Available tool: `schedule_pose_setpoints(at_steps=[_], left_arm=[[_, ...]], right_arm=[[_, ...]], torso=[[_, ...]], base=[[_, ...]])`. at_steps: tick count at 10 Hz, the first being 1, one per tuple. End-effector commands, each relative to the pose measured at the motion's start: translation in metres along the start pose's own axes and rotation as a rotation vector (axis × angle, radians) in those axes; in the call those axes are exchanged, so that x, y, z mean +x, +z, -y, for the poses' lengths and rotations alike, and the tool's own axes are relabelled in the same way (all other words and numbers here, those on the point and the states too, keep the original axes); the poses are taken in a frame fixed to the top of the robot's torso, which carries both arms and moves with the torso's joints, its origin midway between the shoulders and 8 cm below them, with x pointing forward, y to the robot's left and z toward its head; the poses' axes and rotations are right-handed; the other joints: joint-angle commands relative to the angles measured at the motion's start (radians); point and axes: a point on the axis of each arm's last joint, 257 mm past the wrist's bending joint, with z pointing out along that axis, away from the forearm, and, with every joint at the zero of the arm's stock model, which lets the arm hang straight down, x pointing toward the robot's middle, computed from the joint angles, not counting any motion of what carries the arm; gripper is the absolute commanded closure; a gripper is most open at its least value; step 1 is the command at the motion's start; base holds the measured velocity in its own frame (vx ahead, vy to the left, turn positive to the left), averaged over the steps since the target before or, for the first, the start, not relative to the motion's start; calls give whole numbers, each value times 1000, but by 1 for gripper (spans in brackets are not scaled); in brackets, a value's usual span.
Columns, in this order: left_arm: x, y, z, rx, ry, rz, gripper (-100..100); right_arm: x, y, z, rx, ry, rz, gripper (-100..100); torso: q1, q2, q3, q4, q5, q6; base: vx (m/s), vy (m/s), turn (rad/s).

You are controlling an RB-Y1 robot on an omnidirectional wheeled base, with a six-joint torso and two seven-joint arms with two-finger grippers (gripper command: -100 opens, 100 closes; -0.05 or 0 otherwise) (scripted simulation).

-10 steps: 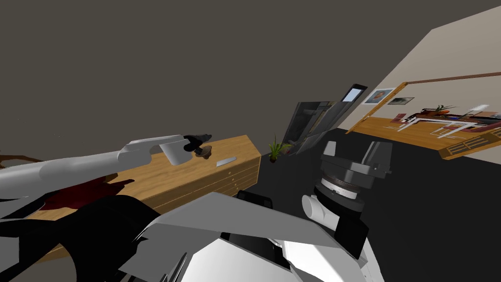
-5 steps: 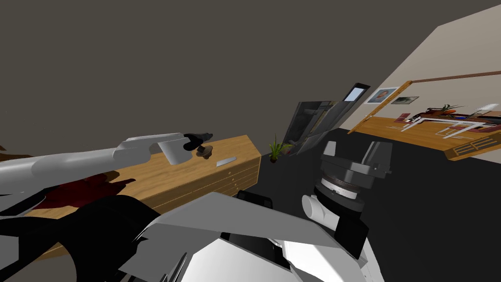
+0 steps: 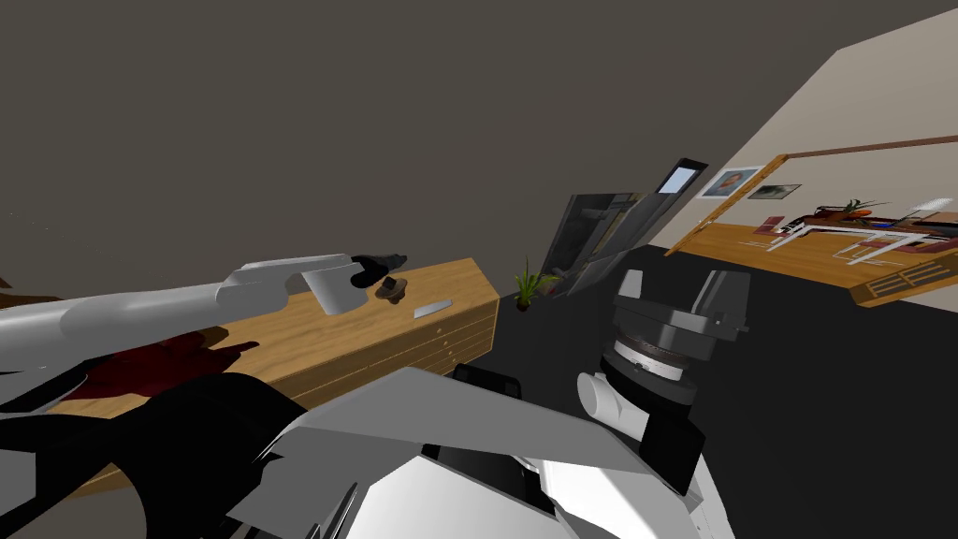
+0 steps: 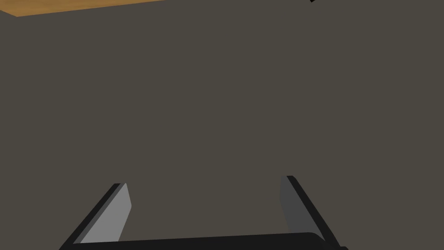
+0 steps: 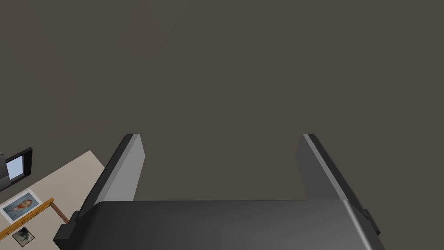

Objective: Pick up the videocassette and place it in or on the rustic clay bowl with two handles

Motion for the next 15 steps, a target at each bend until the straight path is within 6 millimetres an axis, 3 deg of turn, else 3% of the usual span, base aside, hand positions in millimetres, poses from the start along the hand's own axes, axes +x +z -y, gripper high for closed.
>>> schedule_pose_setpoints(at_steps=[1,2,9,15], left_arm=[[0,0,0,0,0,0,-100],[-11,-7,9,10,0,3,-100],[-38,-33,35,40,10,1,-100],[-38,-33,35,40,10,1,-100]], right_arm=[[0,0,0,0,0,0,0],[0,0,0,0,0,0,0],[0,0,0,0,0,0,0],[0,0,0,0,0,0,0]], torso=[[0,0,0,0,0,0],[0,0,0,0,0,0],[-1,-1,0,0,0,0],[0,0,0,0,0,0]], base=[[6,-8,24],[9,-18,45],[7,-7,23],[1,-1,4]])
